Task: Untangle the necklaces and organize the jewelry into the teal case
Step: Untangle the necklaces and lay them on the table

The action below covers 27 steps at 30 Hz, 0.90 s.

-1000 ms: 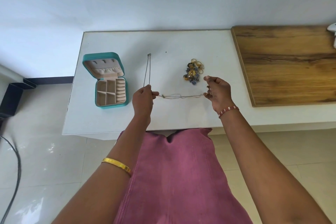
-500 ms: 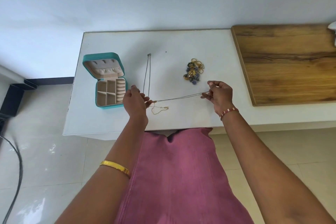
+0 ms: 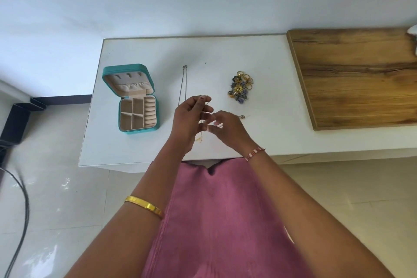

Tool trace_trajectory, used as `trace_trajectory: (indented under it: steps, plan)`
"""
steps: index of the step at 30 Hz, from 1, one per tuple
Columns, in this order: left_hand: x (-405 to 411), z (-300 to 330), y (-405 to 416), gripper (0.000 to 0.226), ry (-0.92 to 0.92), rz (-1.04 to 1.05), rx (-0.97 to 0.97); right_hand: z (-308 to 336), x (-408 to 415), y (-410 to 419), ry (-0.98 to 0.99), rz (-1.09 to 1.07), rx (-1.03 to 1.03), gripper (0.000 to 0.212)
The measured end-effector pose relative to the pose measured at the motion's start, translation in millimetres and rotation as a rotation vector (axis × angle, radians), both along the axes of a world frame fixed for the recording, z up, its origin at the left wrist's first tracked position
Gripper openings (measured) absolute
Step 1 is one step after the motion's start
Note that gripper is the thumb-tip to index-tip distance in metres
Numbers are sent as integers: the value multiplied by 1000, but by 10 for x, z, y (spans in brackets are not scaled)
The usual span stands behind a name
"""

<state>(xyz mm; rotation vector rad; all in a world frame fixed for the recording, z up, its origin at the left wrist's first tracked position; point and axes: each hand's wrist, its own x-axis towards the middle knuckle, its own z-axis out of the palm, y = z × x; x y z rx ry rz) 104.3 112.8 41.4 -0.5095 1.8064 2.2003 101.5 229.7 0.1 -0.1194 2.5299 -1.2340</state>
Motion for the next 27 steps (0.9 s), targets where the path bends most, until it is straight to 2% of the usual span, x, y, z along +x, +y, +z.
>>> trace_trajectory:
  steps: [4,7,10,12,21,27]
  plan:
    - [-21,4,-69,15,-1,-17,33,55,-58,62,-23,-12,-11,11]
    - [-24,-20,-80,14,-20,-32,88,107,-67,86,-83,-43,-138,9]
    - [-2,-14,-22,16,-48,-19,171,124,-66,27,-134,32,-173,24]
    - [5,4,-15,17,-54,2,202,104,-64,-4,-116,44,-130,10]
    - [16,-53,-240,11,-69,148,30,190,-20,287,-175,-101,-331,9]
    - [108,-151,-154,4,-190,129,-88,226,-36,325,-59,-182,-239,13]
